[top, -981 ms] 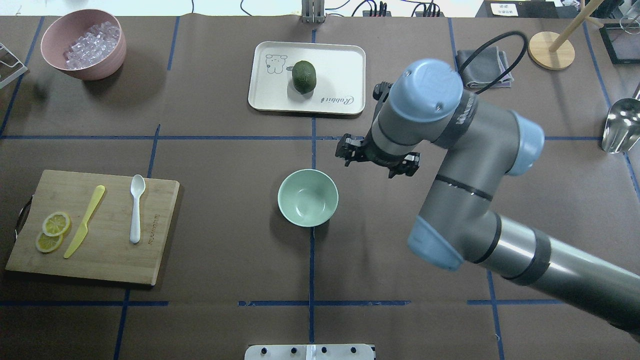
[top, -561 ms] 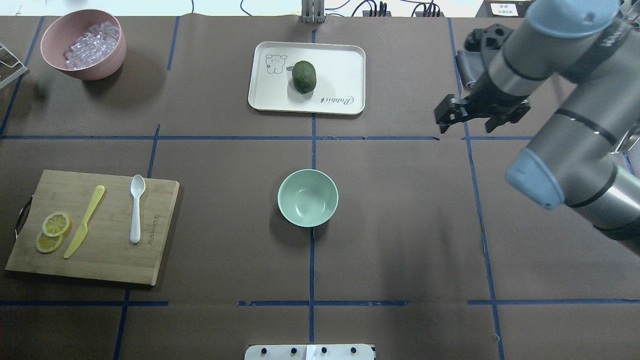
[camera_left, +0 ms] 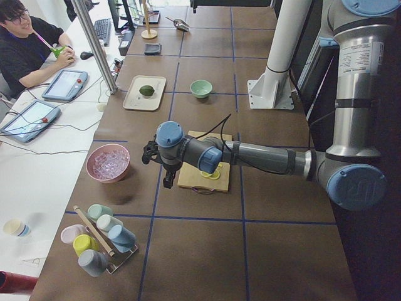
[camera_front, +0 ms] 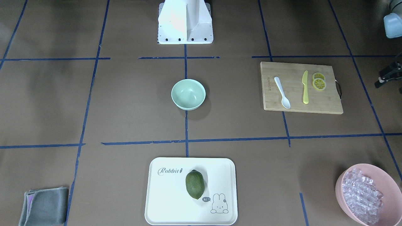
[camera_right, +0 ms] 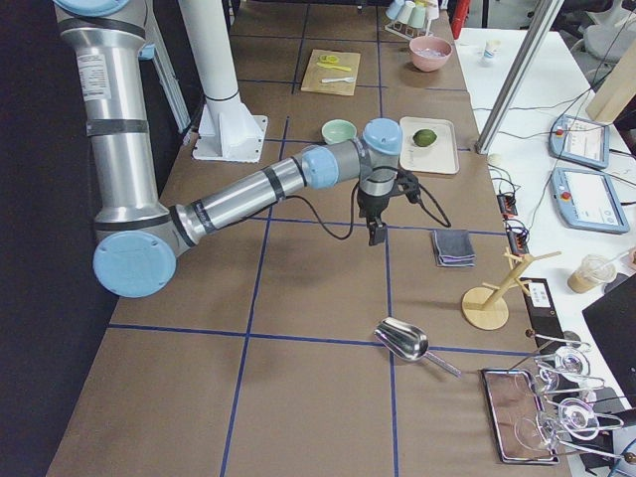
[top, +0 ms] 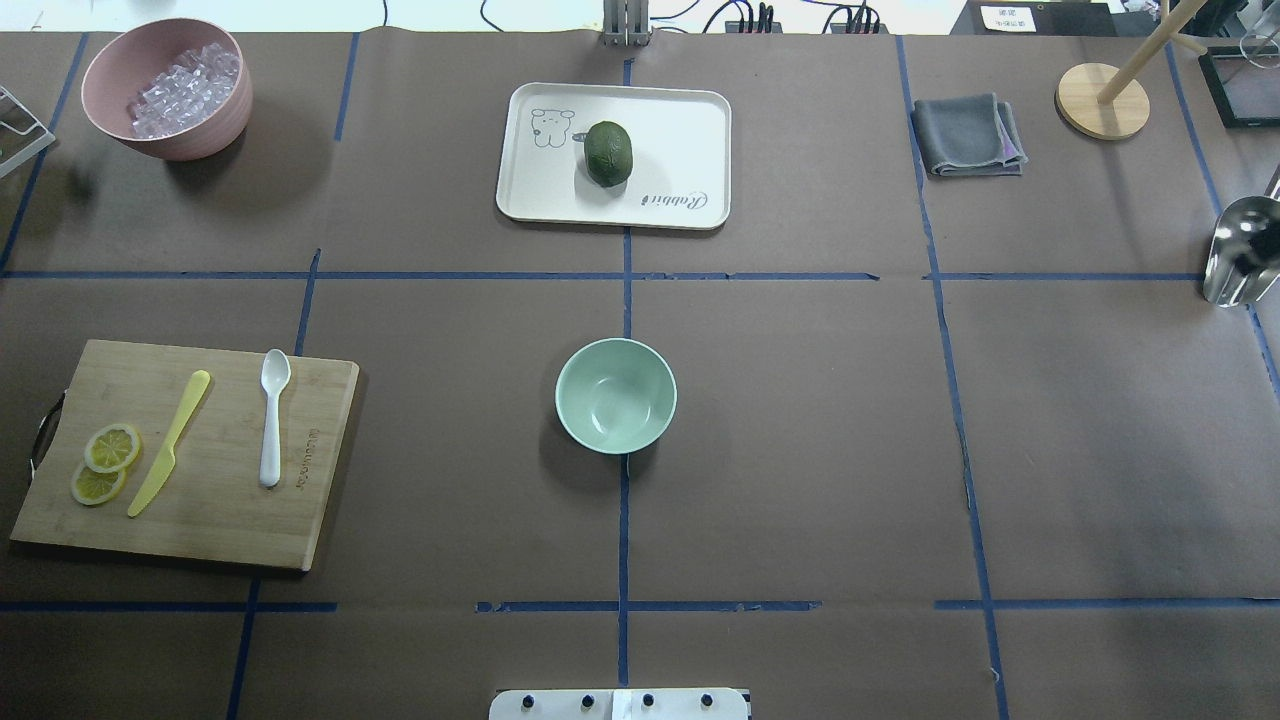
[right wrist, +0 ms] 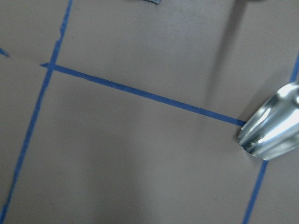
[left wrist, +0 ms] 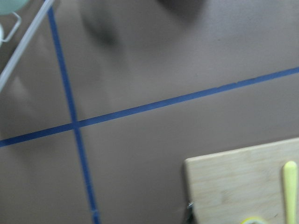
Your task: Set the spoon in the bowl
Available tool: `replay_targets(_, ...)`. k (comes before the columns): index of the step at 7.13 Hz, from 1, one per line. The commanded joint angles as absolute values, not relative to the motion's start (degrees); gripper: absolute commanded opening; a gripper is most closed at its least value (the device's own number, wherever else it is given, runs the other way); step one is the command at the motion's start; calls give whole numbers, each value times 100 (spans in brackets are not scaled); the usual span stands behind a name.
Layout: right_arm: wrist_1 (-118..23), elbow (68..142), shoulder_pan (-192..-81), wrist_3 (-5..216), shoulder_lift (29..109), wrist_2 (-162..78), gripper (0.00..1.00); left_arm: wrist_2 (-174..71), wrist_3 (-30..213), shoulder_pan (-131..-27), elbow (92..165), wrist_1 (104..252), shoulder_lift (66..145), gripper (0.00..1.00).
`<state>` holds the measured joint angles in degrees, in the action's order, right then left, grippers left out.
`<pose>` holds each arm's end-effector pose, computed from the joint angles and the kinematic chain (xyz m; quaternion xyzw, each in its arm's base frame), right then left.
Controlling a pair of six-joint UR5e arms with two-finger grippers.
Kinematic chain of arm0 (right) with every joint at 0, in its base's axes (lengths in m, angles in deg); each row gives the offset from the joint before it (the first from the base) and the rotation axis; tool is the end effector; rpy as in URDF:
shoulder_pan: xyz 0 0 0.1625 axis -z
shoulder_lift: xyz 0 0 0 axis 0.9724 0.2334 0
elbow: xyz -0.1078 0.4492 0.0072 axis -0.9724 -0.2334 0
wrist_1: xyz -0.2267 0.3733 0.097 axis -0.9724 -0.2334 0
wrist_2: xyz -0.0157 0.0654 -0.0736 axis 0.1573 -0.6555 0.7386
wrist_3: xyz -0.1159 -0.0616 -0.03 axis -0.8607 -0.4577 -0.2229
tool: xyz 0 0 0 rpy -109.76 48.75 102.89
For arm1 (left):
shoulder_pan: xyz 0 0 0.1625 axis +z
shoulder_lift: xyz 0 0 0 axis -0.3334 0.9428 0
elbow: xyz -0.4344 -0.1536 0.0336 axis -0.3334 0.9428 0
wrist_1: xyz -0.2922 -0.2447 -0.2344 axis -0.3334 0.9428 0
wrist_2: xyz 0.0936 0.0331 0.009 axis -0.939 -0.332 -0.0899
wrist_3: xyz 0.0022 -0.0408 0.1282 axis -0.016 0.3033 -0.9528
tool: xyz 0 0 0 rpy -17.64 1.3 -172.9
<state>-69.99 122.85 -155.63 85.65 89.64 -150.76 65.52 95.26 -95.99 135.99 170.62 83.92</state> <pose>-0.0536 -0.5128 0.5583 0.0643 -0.3575 -0.1468 0.9201 0.0938 -0.5299 0.6127 0.0830 0.4408 0.0537 0.8922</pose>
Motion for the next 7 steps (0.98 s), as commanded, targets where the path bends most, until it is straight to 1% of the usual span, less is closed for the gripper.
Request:
replay_targets(1,-6988,12280,-16804,6886,10128,-15149,100,6127,11364,-8825,13764,17908,8398,100)
replay_targets(3,-6988,12289,-16826,6963,10229,-15149,100,4750,13367,-7255,14456,18053,8372,100)
replay_targets(4,-6988,12280,-16826,6963,10220,-15210,100,4361,14158,-6647,14634,18053,8398,100)
replay_targets(5,-6988,12280,-16826,6963,10220,-15237,100,3835,14940,-6040,14600,18035,8668,100)
replay_targets(6,-6988,12272,-16826,6963,10220,-15237,100,3473,15235,-5634,14548,18009,8740,100)
replay_targets(7,-6988,12271,-16826,6963,10220,-15237,100,3443,15238,-5552,14487,17991,8749,100)
